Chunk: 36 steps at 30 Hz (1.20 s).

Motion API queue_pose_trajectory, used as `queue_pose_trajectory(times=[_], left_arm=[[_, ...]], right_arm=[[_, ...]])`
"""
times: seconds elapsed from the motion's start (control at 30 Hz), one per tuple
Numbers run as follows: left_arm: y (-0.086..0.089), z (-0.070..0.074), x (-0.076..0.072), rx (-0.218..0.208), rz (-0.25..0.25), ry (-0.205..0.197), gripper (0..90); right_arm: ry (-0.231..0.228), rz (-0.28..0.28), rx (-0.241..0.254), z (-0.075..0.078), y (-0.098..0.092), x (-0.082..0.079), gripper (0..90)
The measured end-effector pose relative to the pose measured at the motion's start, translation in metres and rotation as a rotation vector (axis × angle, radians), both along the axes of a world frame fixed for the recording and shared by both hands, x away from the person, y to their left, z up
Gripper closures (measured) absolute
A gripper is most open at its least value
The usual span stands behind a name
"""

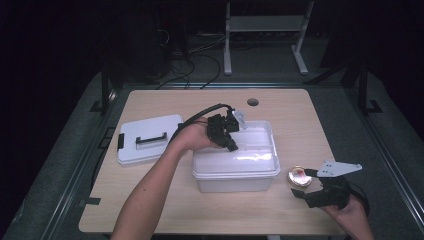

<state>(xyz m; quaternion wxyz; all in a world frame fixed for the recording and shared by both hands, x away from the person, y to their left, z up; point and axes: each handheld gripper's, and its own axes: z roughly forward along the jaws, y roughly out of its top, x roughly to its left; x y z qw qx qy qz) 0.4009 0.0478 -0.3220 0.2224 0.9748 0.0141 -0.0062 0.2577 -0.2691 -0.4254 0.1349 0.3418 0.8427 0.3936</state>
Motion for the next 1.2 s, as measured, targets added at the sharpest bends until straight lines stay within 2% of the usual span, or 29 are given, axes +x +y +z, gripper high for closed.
queue_pose_trajectory(times=[0.2, 0.23, 0.27, 0.37, 0.43, 0.5, 0.53, 0.63, 0.67, 0.7, 0.73, 0.8, 0.83, 0.87, 0.9, 0.97, 1.0, 1.03, 1.07, 1.13, 1.2], left_arm=[[0.007, 0.017, -0.002, -0.036, -0.002, -0.012, 89.2], [0.011, 0.024, -0.005, -0.045, -0.005, -0.02, 89.2], [0.011, 0.024, -0.005, -0.045, -0.005, -0.02, 89.2], [0.022, 0.04, -0.012, -0.06, -0.006, -0.043, 89.2], [0.025, 0.044, -0.015, -0.066, -0.006, -0.052, 89.2], [0.038, 0.055, -0.025, -0.077, -0.015, -0.09, 89.2], [0.038, 0.055, -0.025, -0.077, -0.015, -0.09, 89.2], [0.061, 0.069, -0.038, -0.082, 0.001, -0.122, 89.2], [0.061, 0.069, -0.038, -0.082, 0.001, -0.122, 89.2], [0.075, 0.075, -0.045, -0.093, 0.021, -0.135, 89.2], [0.075, 0.075, -0.045, -0.093, 0.021, -0.135, 89.2], [0.093, 0.081, -0.052, -0.094, 0.036, -0.148, 89.2], [0.107, 0.086, -0.057, -0.096, 0.051, -0.161, 89.2], [0.107, 0.086, -0.057, -0.096, 0.051, -0.161, 89.2], [0.124, 0.09, -0.063, -0.107, 0.076, -0.176, 89.2], [0.141, 0.094, -0.067, -0.123, 0.105, -0.189, 89.2], [0.149, 0.094, -0.069, -0.132, 0.116, -0.191, 89.2], [0.149, 0.094, -0.069, -0.132, 0.116, -0.191, 89.2], [0.163, 0.094, -0.073, -0.137, 0.135, -0.191, 89.2], [0.17, 0.093, -0.074, -0.133, 0.142, -0.193, 89.2], [0.19, 0.087, -0.078, -0.13, 0.175, -0.187, 89.1]], right_arm=[[-0.004, -0.002, -0.004, 0.0, 0.0, 0.0, 15.4], [-0.002, -0.002, -0.005, -0.001, 0.0, 0.0, 15.4], [-0.002, -0.002, -0.006, 0.0, 0.0, 0.0, 15.4], [-0.001, -0.004, -0.006, 0.0, 0.0, 0.0, 15.4], [0.002, -0.008, -0.005, 0.0, 0.0, 0.0, 15.4], [-0.006, -0.013, -0.017, 0.0, -0.002, -0.001, 15.4], [-0.006, -0.013, -0.017, 0.0, -0.002, -0.001, 15.4], [-0.002, -0.017, -0.017, 0.0, -0.001, -0.001, 15.4], [-0.002, -0.017, -0.017, 0.0, -0.001, -0.001, 15.4], [-0.002, -0.017, -0.022, 0.001, 0.0, -0.001, 15.4], [-0.002, -0.017, -0.022, 0.001, 0.0, -0.001, 15.4], [-0.011, -0.019, -0.029, 0.001, 0.002, -0.002, 15.4], [-0.012, -0.02, -0.029, 0.002, 0.002, -0.002, 15.4], [-0.012, -0.02, -0.029, 0.002, 0.002, -0.002, 15.4], [-0.014, -0.027, -0.029, 0.003, 0.001, -0.002, 15.4], [-0.016, -0.028, -0.031, 0.003, 0.001, -0.002, 15.4], [-0.016, -0.032, -0.029, 0.003, 0.001, -0.002, 15.4], [-0.015, -0.035, -0.028, 0.003, 0.0, -0.002, 15.4], [-0.013, -0.038, -0.027, 0.003, 0.0, -0.001, 15.4], [-0.013, -0.039, -0.028, 0.003, 0.0, -0.001, 15.5], [-0.013, -0.043, -0.029, 0.004, -0.001, -0.001, 15.7]])
